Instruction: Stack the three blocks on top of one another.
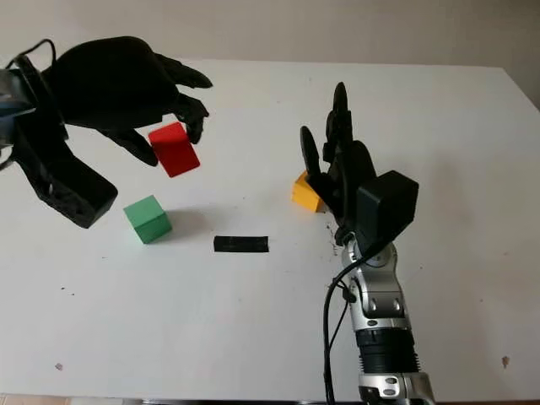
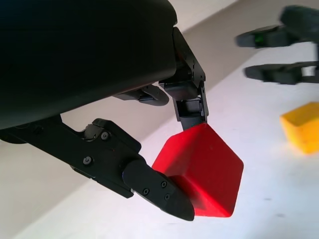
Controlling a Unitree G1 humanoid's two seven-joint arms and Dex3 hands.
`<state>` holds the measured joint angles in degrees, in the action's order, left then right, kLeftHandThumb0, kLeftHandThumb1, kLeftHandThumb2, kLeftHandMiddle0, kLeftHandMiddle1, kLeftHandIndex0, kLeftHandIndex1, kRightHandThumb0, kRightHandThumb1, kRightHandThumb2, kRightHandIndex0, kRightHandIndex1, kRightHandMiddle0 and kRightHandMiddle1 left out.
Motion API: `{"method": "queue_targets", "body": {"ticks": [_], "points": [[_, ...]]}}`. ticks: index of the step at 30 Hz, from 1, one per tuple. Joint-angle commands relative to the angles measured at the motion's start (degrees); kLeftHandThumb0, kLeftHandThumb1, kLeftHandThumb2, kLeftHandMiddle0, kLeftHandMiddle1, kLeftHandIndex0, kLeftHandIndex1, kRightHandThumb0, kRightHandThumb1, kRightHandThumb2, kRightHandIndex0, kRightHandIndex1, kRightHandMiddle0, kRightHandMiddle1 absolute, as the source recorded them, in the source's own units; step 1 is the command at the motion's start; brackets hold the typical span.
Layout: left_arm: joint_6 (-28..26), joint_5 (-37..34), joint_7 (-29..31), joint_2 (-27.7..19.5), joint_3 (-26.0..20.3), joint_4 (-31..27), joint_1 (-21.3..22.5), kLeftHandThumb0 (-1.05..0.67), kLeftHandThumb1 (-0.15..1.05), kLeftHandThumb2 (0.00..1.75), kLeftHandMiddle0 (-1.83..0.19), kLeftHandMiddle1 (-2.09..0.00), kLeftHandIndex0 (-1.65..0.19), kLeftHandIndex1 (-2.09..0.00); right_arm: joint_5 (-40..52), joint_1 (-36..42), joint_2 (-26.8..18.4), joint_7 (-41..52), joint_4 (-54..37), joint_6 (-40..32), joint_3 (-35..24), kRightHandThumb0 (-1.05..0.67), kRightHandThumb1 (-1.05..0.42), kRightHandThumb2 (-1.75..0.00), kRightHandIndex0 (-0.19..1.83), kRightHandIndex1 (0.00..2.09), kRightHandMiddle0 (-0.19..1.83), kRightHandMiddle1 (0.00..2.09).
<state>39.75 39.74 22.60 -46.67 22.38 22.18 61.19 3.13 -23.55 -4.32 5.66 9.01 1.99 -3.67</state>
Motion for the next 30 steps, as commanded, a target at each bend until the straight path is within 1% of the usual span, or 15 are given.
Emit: {"method": "queue_targets", "body": {"ticks": [1, 3, 5, 9, 15, 18, 20, 25, 27, 30], "points": [[-0.7, -2.8, 2.4, 0.6, -1.2, -1.2, -1.1, -0.47, 0.87, 0.05, -0.39, -0.05, -0.59, -1.29, 0.1, 0.4, -0.3, -0.2, -0.7, 0.7, -0.2, -0.69, -1.05, -0.53, -0.19, 0.00, -0.19, 0.00], [-1.1, -5.5, 4.4, 1.6, -1.5, -1.9, -2.1, -0.45, 0.88, 0.06, -0.39, -0.05, -0.55, -1.33, -0.2, 0.4, -0.4, -0.5, -0.8, 0.7, -0.2, -0.69, -1.05, -0.54, -0.19, 0.00, -0.19, 0.00], [-0.6, -6.5, 4.3, 2.6, -1.7, -1.8, -3.0, -0.44, 0.89, 0.06, -0.39, -0.05, -0.55, -1.34, -0.7, 0.4, -0.6, -0.7, -1.1, 0.7, -0.2, -0.69, -1.05, -0.54, -0.19, 0.00, -0.19, 0.00], [0.5, -5.0, 2.7, 3.9, -1.3, -1.4, -4.2, -0.42, 0.88, 0.05, -0.40, -0.06, -0.53, -1.34, -0.5, 0.4, -0.6, -0.9, -1.3, 0.4, -0.6, -0.69, -1.05, -0.54, -0.19, 0.00, -0.19, 0.00], [2.1, -1.1, -0.2, 6.0, 0.0, -0.2, -5.3, -0.45, 0.86, 0.05, -0.40, -0.06, -0.57, -1.23, -0.6, 0.0, -0.7, -1.6, -1.2, 0.6, -0.9, -0.70, -1.05, -0.53, -0.19, 0.00, -0.19, 0.00], [5.3, 3.0, -4.9, 7.0, 1.0, 1.0, -5.3, -0.48, 0.85, 0.05, -0.39, -0.05, -0.57, -1.16, -0.6, 0.0, -0.7, -1.7, -1.3, 0.7, -0.9, -0.70, -1.05, -0.54, -0.19, 0.00, -0.19, 0.00], [7.2, 5.4, -7.4, 7.4, 1.6, 1.8, -4.8, -0.48, 0.84, 0.05, -0.38, -0.04, -0.56, -1.14, -0.8, 0.0, -0.8, -1.8, -1.3, 0.8, -0.9, -0.72, -1.05, -0.54, -0.19, 0.00, -0.19, 0.00], [10.2, 13.5, -15.8, 7.7, 3.4, 3.0, -3.4, -0.43, 0.84, 0.05, -0.39, -0.05, -0.56, -1.18, -0.8, 0.1, -0.6, -2.3, -1.5, 0.5, -1.0, -0.74, -1.05, -0.53, -0.19, 0.00, -0.19, 0.00], [11.1, 15.5, -18.6, 8.0, 4.0, 3.9, -3.0, -0.41, 0.85, 0.05, -0.40, -0.06, -0.55, -1.19, -0.5, 0.1, -0.3, -2.5, -1.4, 0.7, -1.0, -0.75, -1.05, -0.52, -0.19, 0.00, -0.19, 0.00], [11.8, 16.2, -19.8, 8.4, 4.7, 5.0, -2.7, -0.40, 0.85, 0.05, -0.40, -0.06, -0.55, -1.20, -0.2, 0.1, -0.3, -2.5, -1.6, 0.5, -0.9, -0.75, -1.05, -0.53, -0.19, 0.00, -0.19, 0.00]]}}
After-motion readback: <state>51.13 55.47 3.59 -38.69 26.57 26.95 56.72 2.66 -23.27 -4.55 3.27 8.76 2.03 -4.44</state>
